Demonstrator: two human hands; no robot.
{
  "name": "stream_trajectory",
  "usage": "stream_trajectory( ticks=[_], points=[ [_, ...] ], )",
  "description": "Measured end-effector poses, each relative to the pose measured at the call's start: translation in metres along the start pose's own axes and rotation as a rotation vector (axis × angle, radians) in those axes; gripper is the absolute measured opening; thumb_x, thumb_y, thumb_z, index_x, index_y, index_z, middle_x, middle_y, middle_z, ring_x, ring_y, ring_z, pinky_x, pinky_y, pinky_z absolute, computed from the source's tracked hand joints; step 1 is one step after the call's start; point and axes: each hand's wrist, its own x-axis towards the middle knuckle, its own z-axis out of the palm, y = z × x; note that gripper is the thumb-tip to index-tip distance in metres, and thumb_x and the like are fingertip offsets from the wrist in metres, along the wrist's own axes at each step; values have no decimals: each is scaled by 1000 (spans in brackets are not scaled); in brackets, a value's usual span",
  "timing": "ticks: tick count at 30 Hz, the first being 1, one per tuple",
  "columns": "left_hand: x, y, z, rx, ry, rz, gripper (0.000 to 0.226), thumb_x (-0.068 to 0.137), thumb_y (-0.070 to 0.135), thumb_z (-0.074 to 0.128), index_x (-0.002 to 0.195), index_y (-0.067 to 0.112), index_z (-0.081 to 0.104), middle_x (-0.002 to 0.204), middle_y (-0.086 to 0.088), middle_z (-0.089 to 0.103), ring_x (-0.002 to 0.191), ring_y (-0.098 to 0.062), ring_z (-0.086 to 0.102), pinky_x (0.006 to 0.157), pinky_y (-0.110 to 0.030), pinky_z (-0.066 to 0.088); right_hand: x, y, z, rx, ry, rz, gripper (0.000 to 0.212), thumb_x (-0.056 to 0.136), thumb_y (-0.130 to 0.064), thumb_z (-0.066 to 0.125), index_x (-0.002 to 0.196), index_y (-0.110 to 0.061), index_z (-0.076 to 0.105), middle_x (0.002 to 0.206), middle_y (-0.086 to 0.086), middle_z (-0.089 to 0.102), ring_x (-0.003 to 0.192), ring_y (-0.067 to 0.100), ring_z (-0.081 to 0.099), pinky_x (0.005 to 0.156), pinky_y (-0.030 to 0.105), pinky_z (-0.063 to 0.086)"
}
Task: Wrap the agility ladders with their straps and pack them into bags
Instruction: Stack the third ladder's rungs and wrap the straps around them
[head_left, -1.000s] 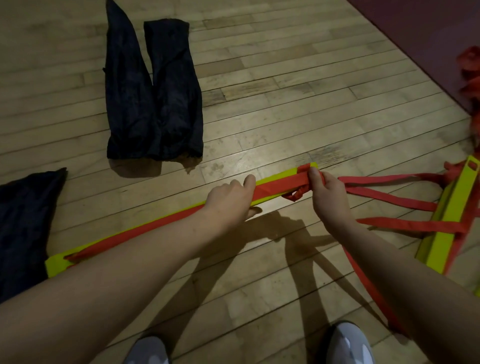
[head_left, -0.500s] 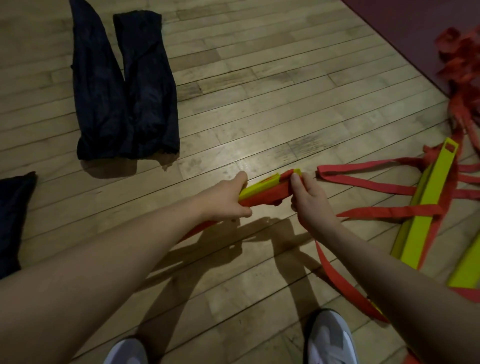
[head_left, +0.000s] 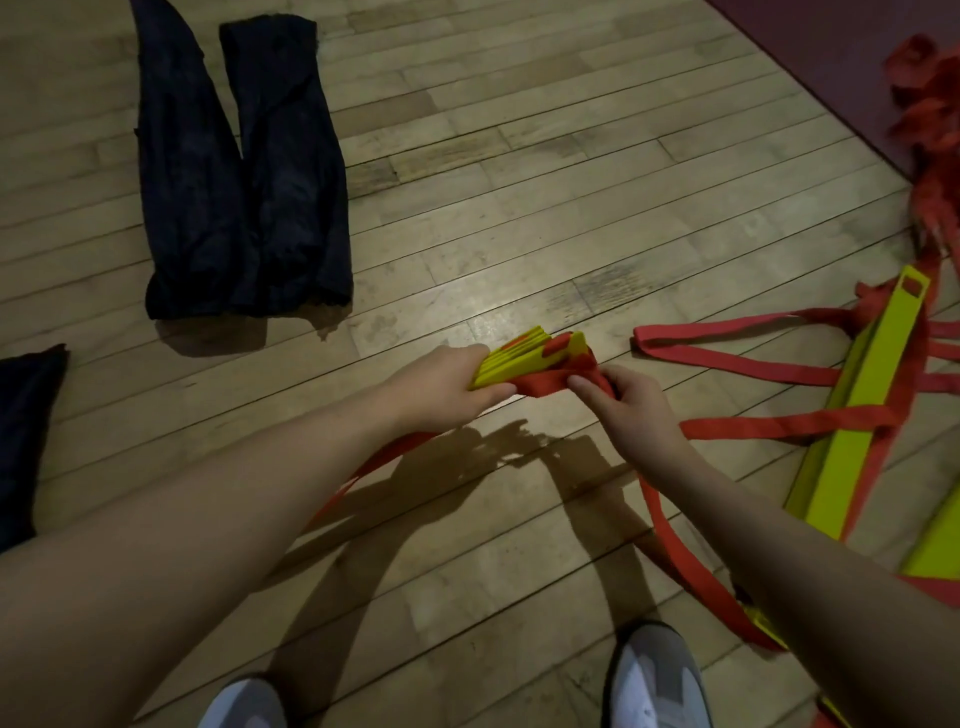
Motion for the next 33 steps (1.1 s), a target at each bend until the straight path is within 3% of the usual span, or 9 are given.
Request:
stream_trajectory(
  ticks=[3, 5, 7, 11, 13, 17, 21, 27, 33],
  points=[
    [0, 1, -2, 2, 17, -12, 33, 93, 52, 50, 104, 20, 49, 85, -2, 61, 72, -17, 62, 66, -38, 54, 0, 1, 5, 48, -17, 53, 24, 97, -25, 54, 92, -7, 70, 71, 3, 62, 60, 8, 55, 64, 28, 46],
    [2, 4, 0, 12, 54, -20, 34, 94, 53, 49, 105, 21, 49, 83, -1, 59, 71, -15, 60, 63, -35, 52, 2, 0, 10, 180, -18, 73, 18, 98, -18, 53, 104, -5, 64, 85, 7, 66, 71, 14, 63, 70, 30, 51],
    [4, 4, 4, 51, 82, -21, 36, 94, 54, 47, 109, 22, 48, 84, 1, 57, 71, -13, 57, 63, -33, 52, 3, -4, 12, 296, -14, 75, 28, 95, -14, 58, 121, -8, 53, 98, 8, 66, 83, 18, 68, 70, 23, 54],
    [9, 3, 12, 101, 94, -29, 44, 93, 58, 44, 117, 22, 46, 89, 1, 57, 74, -13, 57, 66, -35, 55, 5, -6, 10, 209, 22, -16, 48, 84, -15, 72, 125, -14, 49, 107, -10, 58, 93, -4, 62, 76, 11, 50],
    [10, 3, 12, 99, 86, -29, 44, 93, 59, 43, 117, 22, 46, 89, 1, 58, 75, -13, 57, 66, -34, 54, 7, -5, 10, 182, 17, -42, 44, 87, -15, 69, 125, -16, 48, 105, -5, 58, 88, 5, 62, 70, 18, 53],
    [11, -3, 12, 22, 68, -3, 42, 93, 58, 43, 109, 20, 49, 86, -3, 59, 72, -16, 57, 64, -37, 52, 10, -7, 8, 275, 17, 10, 19, 101, -15, 44, 114, -15, 58, 82, 1, 59, 63, 3, 51, 57, 18, 39],
    [13, -6, 10, 3, 73, 17, 43, 91, 60, 44, 101, 19, 52, 86, -5, 58, 73, -18, 55, 65, -39, 50, 13, -6, 5, 275, 43, 136, 25, 103, -18, 38, 91, -13, 60, 66, 4, 51, 59, 12, 47, 56, 26, 39],
    [8, -2, 11, -5, 69, 39, 39, 92, 57, 45, 95, 19, 51, 82, -5, 58, 71, -19, 57, 61, -36, 45, 21, -9, 9, 166, 68, 158, 21, 102, -10, 36, 101, -3, 55, 68, 9, 60, 47, 10, 54, 44, 18, 41],
    [9, -3, 11, 119, 174, 2, 40, 93, 58, 40, 103, 21, 48, 82, -1, 56, 71, -19, 55, 60, -33, 46, 3, -12, 25, 270, -16, 188, 22, 104, -14, 33, 101, -9, 54, 74, 14, 60, 46, 10, 50, 43, 19, 38]
  ],
)
